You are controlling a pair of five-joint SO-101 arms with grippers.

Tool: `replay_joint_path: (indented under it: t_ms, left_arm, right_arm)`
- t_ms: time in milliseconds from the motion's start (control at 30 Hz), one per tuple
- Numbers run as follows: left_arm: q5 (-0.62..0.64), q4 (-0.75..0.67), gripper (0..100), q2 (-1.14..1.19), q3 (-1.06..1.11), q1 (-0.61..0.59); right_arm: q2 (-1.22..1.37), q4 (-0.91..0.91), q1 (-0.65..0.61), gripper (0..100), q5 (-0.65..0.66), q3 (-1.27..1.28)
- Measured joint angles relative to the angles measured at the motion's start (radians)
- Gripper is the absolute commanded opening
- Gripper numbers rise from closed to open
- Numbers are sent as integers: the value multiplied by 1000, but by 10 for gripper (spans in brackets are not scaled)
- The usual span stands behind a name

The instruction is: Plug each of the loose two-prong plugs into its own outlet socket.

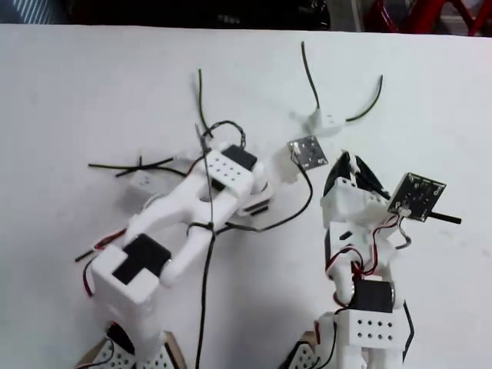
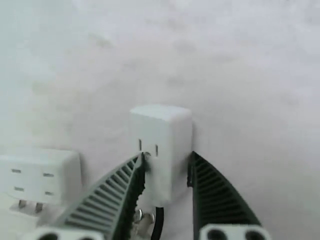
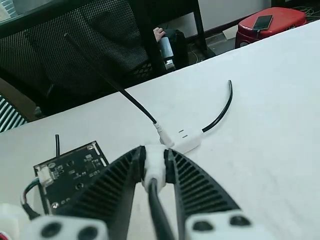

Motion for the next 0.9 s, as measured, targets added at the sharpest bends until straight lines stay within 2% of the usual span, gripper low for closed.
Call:
replay_joint_path:
  t_ms: [333, 600, 733, 900]
  left_arm:
    - [2, 137, 56, -28, -28, 8]
    - [43, 175, 254, -40, -26, -8]
    - [110, 176, 255, -48, -26, -12]
    - [110, 161, 254, -61, -25, -11]
  right_arm:
    - [0, 0, 6, 16, 0, 0]
    - [0, 0, 3, 16, 0, 0]
    - [0, 0, 3, 16, 0, 0]
    - [0, 0, 3, 16, 0, 0]
